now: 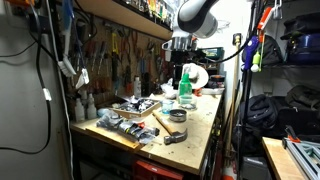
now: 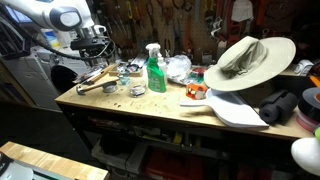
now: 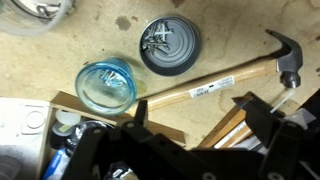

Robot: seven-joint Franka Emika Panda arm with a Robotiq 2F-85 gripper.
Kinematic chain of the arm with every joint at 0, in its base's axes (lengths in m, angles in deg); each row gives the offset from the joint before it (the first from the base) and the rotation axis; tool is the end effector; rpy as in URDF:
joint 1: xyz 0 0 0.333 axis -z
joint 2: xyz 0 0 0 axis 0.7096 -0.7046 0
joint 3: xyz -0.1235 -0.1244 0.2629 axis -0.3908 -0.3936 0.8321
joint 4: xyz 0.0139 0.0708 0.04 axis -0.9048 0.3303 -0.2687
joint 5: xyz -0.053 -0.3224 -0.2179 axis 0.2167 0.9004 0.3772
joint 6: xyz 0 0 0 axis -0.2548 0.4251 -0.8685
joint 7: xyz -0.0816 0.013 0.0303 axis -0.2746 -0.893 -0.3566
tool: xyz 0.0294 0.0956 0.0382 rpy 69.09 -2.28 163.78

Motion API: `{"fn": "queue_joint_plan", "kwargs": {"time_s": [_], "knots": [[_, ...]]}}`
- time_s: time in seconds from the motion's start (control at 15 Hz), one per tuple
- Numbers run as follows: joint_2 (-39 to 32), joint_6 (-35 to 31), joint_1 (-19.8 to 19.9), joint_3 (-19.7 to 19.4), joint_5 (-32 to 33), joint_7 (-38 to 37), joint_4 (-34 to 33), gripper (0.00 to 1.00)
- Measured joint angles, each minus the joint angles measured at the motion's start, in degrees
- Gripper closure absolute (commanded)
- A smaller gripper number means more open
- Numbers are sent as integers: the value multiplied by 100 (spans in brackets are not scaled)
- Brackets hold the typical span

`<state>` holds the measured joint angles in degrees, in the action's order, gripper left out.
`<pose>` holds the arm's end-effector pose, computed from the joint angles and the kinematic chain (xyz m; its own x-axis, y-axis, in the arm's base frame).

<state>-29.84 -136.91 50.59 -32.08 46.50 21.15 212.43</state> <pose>0.5168 -0.0753 0.4017 0.8730 0.4614 0.1579 0.4655 -0.8850 0.0123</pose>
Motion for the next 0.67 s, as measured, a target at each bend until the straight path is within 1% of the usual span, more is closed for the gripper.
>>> {"fn": "queue_joint_plan", "kwargs": {"time_s": [0.2,0.4,0.67], "knots": [[175,109,101,-255,161,-493,-187,0],[181,4,248,-435,588,-1324,-234,0],[178,-7,228,-461,614,-1353,-235,0]]}}
